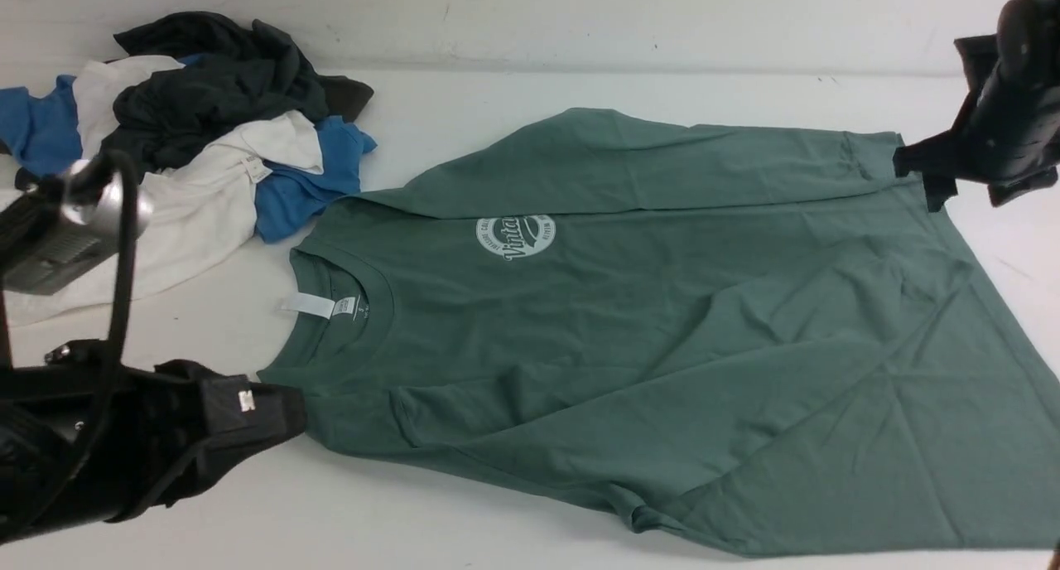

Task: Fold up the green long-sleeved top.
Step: Hold the cuff with your right arm as far away from the cuff

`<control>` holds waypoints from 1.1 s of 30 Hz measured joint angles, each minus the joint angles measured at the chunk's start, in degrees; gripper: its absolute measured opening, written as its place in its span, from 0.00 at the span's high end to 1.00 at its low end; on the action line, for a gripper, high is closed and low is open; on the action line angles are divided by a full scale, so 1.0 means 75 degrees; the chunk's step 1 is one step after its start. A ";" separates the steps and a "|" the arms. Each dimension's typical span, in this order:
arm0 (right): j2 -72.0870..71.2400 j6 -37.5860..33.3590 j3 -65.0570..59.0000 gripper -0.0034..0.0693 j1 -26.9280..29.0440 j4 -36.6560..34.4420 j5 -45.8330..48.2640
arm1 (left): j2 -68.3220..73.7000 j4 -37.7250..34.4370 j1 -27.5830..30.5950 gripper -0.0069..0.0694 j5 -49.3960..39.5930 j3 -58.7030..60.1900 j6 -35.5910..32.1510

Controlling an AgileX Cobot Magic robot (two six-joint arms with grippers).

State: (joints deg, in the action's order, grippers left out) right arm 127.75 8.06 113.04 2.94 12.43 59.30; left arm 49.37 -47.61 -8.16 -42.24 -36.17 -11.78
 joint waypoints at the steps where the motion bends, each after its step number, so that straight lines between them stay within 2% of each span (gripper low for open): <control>1: 0.0055 -0.0007 0.0157 0.35 0.0097 -0.0225 0.0000 | 0.0161 0.0009 0.0000 0.91 -0.0020 -0.0020 0.0000; 3: 0.0192 -0.0106 0.0463 0.35 0.0277 -0.0755 0.0000 | 0.0364 0.0047 0.0000 0.91 -0.0054 -0.0036 0.0000; 6: 0.0780 -0.0556 0.1331 0.38 0.0673 -0.2245 -0.0143 | 0.0775 0.0104 0.0000 0.91 -0.0134 -0.0036 0.0000; 11: 0.1957 -0.0919 0.2606 0.41 0.0955 -0.3610 -0.0661 | 0.0920 0.0167 0.0000 0.91 -0.0143 -0.0042 0.0000; 20: 0.3440 -0.1211 0.3994 0.41 0.0980 -0.3941 -0.1561 | 0.0960 0.0186 0.0000 0.91 -0.0185 -0.0050 0.0063; 33: 0.3759 -0.1262 0.4148 0.42 0.1003 -0.3971 -0.2027 | 0.0960 0.0186 0.0000 0.91 -0.0185 -0.0050 0.0140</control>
State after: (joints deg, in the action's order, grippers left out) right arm 155.94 -1.40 144.14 10.47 -17.35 44.10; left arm 56.57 -46.21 -8.16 -43.63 -36.54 -10.73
